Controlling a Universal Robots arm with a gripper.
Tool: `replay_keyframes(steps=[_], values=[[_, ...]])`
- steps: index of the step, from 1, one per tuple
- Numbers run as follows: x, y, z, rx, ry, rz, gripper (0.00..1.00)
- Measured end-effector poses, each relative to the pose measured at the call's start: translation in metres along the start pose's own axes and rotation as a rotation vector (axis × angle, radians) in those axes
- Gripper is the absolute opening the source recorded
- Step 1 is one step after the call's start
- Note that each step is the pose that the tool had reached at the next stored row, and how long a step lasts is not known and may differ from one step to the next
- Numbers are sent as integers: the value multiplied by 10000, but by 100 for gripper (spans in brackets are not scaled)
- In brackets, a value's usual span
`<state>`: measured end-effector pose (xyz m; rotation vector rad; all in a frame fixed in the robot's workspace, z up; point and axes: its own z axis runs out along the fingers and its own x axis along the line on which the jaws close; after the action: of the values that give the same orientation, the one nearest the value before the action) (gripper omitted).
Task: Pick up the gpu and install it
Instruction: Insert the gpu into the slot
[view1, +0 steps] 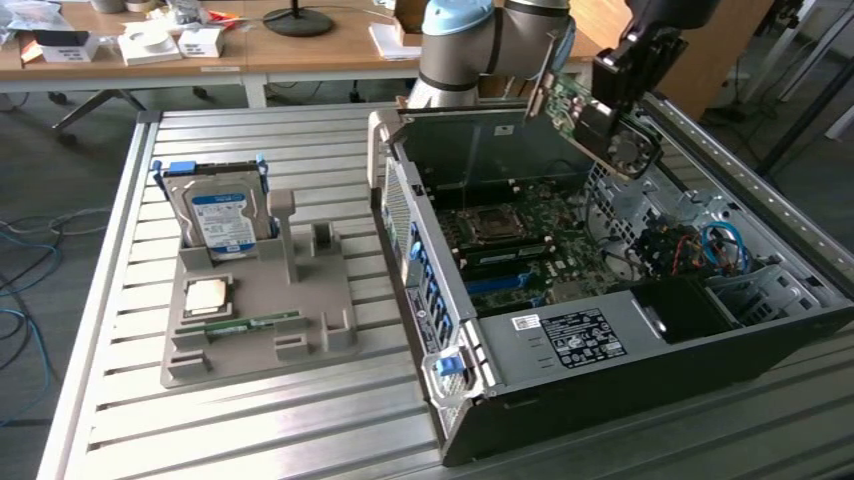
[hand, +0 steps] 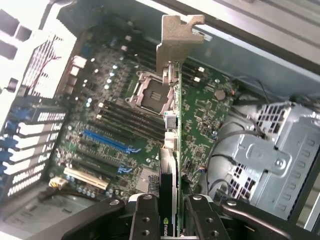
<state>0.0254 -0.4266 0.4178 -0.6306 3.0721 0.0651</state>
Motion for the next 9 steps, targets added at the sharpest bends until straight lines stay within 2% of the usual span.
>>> replay_keyframes(steps=[9], values=[[0,1,12,-21,61,-1538,26]])
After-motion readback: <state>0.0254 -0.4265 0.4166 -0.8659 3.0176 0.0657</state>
